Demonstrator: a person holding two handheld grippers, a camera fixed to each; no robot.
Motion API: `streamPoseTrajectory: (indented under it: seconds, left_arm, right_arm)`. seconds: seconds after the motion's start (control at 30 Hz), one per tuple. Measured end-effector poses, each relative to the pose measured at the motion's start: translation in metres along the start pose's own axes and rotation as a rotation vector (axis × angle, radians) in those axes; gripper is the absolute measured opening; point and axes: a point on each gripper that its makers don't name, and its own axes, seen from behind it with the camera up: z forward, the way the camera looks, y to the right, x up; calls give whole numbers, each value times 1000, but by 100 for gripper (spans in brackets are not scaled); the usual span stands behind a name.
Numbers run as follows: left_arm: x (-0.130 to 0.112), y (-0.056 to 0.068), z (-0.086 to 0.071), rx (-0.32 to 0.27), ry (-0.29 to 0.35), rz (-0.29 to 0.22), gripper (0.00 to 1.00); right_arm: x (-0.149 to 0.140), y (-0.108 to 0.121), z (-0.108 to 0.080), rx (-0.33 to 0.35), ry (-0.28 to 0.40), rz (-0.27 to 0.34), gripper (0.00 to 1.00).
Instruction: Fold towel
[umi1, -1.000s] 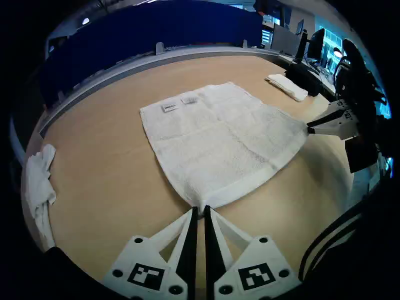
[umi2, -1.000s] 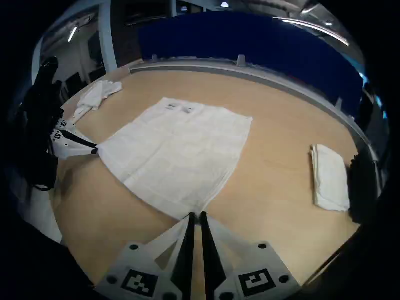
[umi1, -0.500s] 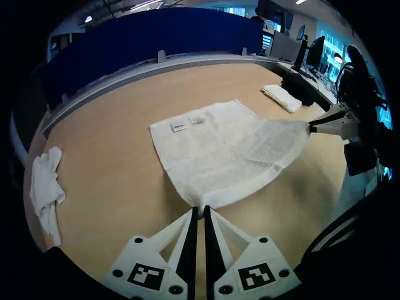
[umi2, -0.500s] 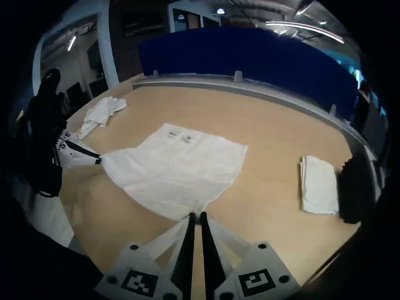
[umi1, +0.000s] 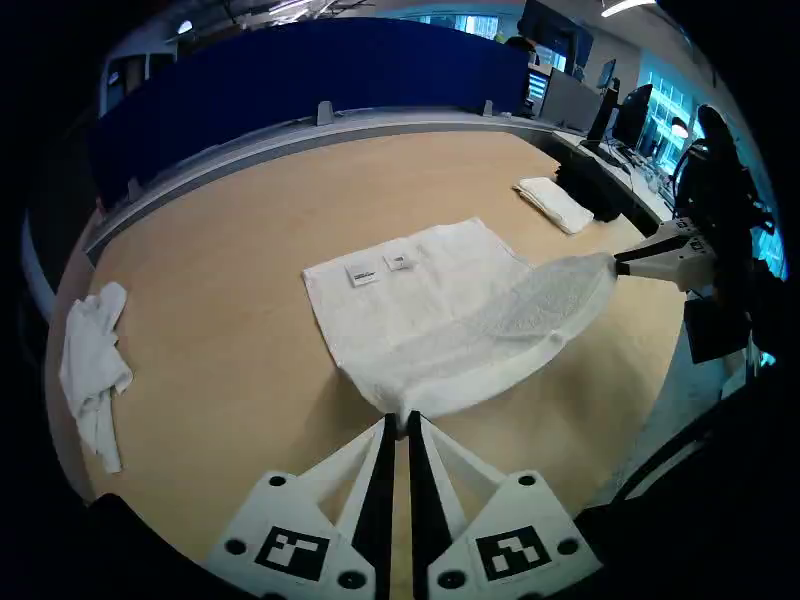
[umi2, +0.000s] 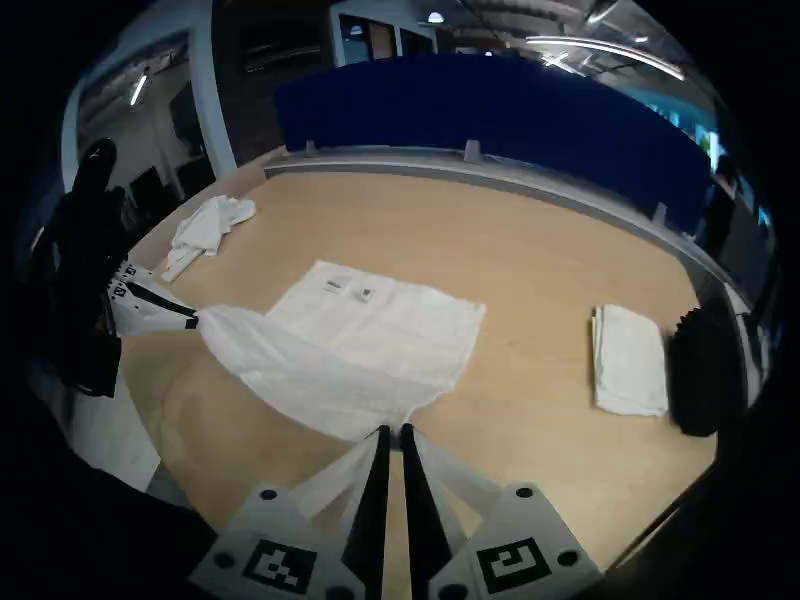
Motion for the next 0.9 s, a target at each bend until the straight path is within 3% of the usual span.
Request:
streamPoseTrajectory:
  seconds: [0.27, 0.47, 0.7, 0.9]
  left_arm:
    - [28, -8, 5, -1, 12, -11, 9]
    - [56, -26, 17, 23, 30, 0, 9]
    - [79, -44, 41, 52, 29, 37, 9]
    - [83, -54, 71, 53, 1, 49, 9]
  right_arm:
    - [22, 14, 12, -18, 6, 3, 9]
    - [44, 29, 27, -31, 12, 0, 9]
    - [65, 49, 57, -47, 11, 8, 9]
    - [67, 62, 82, -56, -11, 30, 9]
